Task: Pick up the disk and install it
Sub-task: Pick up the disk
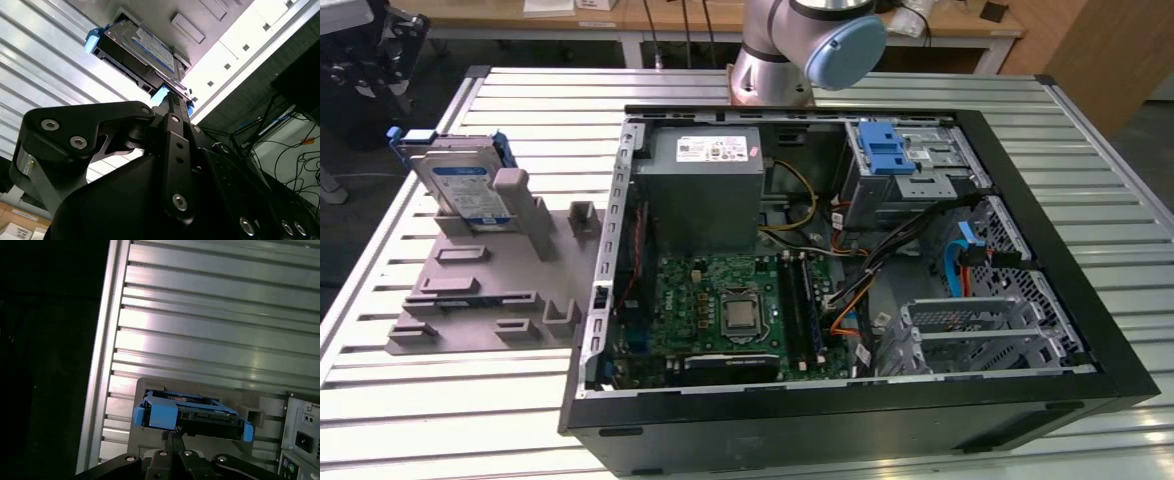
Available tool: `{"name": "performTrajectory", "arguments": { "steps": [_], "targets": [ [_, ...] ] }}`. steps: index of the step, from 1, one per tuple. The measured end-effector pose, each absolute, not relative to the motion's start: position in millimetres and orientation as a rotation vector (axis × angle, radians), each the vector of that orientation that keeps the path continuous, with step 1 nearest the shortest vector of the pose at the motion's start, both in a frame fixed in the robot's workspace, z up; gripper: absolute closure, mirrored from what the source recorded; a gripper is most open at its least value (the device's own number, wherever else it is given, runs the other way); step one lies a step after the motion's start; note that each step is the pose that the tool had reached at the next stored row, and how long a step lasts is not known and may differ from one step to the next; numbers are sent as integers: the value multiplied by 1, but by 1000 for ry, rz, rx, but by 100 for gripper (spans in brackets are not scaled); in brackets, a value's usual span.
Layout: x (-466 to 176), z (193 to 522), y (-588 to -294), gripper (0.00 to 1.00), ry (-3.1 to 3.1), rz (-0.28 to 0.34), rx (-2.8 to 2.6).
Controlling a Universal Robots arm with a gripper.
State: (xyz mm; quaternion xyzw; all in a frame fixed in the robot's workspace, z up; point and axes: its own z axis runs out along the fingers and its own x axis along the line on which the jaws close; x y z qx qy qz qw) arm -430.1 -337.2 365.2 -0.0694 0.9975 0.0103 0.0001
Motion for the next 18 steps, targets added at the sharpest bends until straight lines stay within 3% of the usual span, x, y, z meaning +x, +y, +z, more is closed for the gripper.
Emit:
{"name": "performTrajectory", "arguments": {
  "steps": [18],
  "targets": [
    [-430,365,-337,89,3132,32,-239]
  ]
}}
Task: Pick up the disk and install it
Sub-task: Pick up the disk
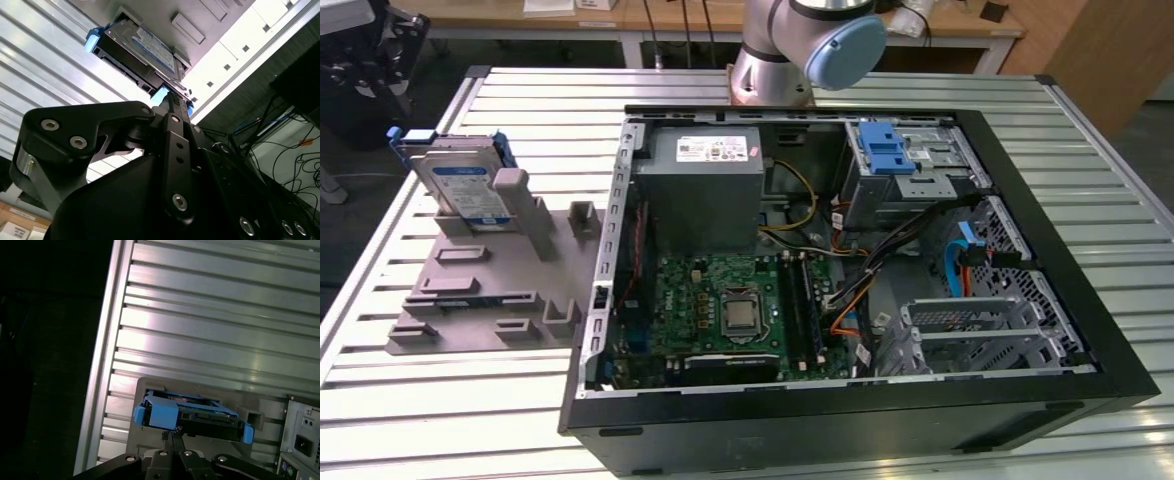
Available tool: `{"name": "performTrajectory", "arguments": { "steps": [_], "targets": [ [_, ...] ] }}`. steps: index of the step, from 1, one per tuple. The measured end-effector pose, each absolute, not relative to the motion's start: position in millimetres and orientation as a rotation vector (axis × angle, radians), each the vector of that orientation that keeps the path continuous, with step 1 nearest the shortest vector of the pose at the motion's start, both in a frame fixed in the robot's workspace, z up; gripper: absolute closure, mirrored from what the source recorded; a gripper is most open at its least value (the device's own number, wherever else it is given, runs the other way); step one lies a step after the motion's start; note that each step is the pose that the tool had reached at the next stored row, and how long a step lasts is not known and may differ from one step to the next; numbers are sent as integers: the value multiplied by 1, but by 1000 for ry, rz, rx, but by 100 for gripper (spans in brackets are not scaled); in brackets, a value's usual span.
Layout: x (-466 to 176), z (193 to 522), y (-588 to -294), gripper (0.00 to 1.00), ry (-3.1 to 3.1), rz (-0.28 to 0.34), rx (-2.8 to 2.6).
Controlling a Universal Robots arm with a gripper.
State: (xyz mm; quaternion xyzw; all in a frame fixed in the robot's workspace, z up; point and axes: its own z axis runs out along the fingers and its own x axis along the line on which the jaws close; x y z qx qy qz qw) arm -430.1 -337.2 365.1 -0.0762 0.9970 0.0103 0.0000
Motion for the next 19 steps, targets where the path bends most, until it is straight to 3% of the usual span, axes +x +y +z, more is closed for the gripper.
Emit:
{"name": "performTrajectory", "arguments": {
  "steps": [19],
  "targets": [
    [-430,365,-337,89,3131,32,-259]
  ]
}}
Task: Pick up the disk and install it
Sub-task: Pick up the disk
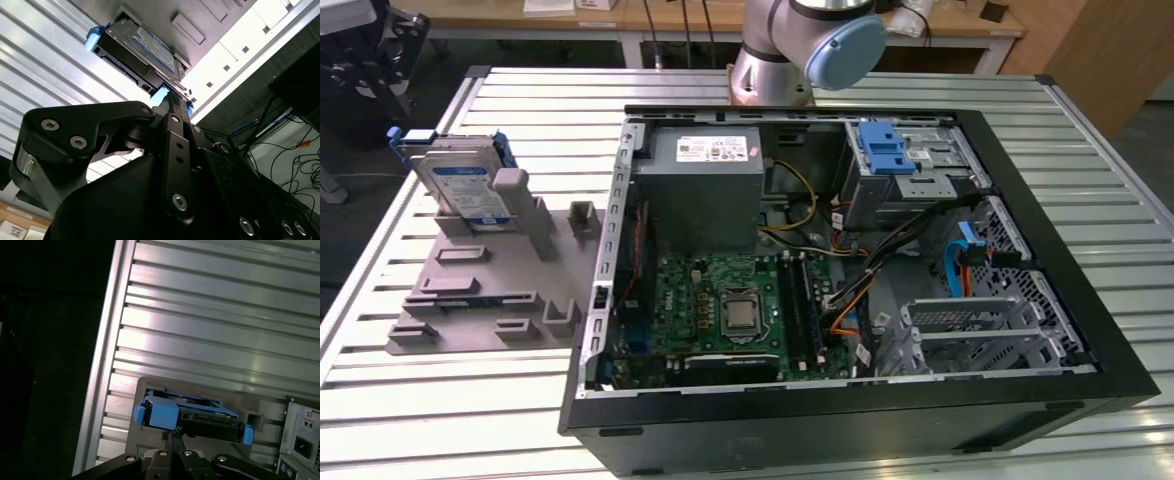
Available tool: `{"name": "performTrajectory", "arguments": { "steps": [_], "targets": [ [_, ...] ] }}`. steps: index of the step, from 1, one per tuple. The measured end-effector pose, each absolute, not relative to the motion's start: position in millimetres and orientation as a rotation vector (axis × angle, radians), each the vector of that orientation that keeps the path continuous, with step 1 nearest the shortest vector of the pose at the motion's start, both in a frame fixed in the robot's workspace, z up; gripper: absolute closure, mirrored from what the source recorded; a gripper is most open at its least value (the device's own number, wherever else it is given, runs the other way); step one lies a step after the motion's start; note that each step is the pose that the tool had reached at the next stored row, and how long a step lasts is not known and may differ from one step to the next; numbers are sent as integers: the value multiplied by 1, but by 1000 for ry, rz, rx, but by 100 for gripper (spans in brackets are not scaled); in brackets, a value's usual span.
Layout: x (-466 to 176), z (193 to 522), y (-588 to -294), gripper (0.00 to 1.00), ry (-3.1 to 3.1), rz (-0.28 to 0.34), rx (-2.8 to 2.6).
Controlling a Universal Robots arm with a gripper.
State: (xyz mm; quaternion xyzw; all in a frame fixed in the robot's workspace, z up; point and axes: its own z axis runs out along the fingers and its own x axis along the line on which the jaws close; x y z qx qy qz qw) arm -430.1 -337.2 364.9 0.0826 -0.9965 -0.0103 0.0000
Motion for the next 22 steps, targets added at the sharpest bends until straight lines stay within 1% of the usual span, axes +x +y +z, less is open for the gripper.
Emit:
{"name": "performTrajectory", "arguments": {
  "steps": [22],
  "targets": [
    [-430,365,-337,89,-3128,-32,283]
  ]
}}
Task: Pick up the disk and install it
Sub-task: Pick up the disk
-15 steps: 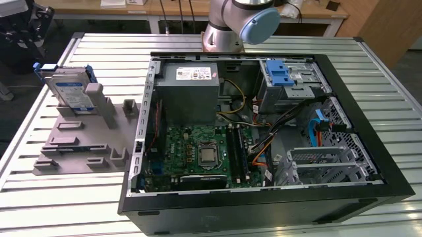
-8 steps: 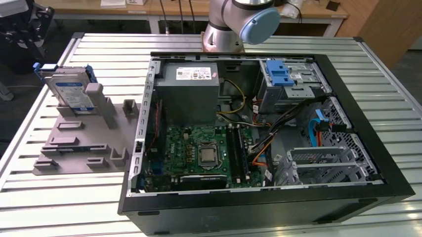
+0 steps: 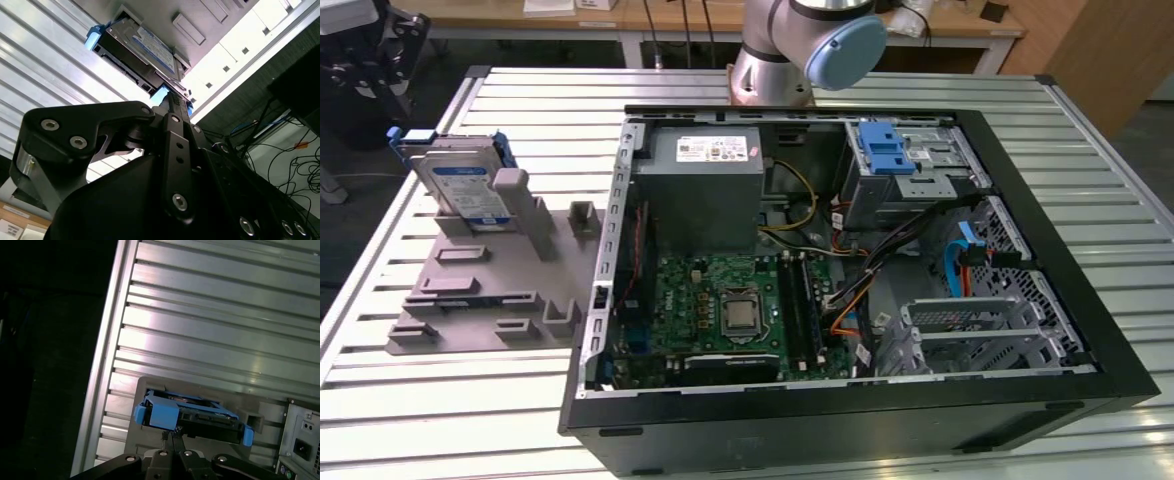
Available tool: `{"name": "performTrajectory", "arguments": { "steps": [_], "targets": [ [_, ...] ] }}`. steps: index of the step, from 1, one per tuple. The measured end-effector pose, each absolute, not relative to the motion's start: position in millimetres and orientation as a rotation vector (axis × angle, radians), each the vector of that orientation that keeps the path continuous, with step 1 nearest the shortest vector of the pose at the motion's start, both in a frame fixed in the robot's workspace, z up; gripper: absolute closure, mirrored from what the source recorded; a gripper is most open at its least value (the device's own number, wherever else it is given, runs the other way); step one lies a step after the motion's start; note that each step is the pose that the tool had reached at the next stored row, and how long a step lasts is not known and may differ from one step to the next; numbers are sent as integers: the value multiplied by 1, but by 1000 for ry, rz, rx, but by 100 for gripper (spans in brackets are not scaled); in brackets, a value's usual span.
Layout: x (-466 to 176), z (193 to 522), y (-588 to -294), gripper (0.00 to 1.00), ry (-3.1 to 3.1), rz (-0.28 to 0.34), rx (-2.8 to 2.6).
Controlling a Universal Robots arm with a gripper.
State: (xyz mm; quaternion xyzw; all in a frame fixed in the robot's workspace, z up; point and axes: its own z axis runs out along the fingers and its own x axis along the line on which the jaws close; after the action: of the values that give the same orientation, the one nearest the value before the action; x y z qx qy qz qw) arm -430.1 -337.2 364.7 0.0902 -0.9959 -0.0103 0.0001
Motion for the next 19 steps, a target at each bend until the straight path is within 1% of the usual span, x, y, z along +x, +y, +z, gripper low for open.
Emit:
{"name": "performTrajectory", "arguments": {
  "steps": [19],
  "targets": [
    [-430,365,-337,89,-3126,-32,302]
  ]
}}
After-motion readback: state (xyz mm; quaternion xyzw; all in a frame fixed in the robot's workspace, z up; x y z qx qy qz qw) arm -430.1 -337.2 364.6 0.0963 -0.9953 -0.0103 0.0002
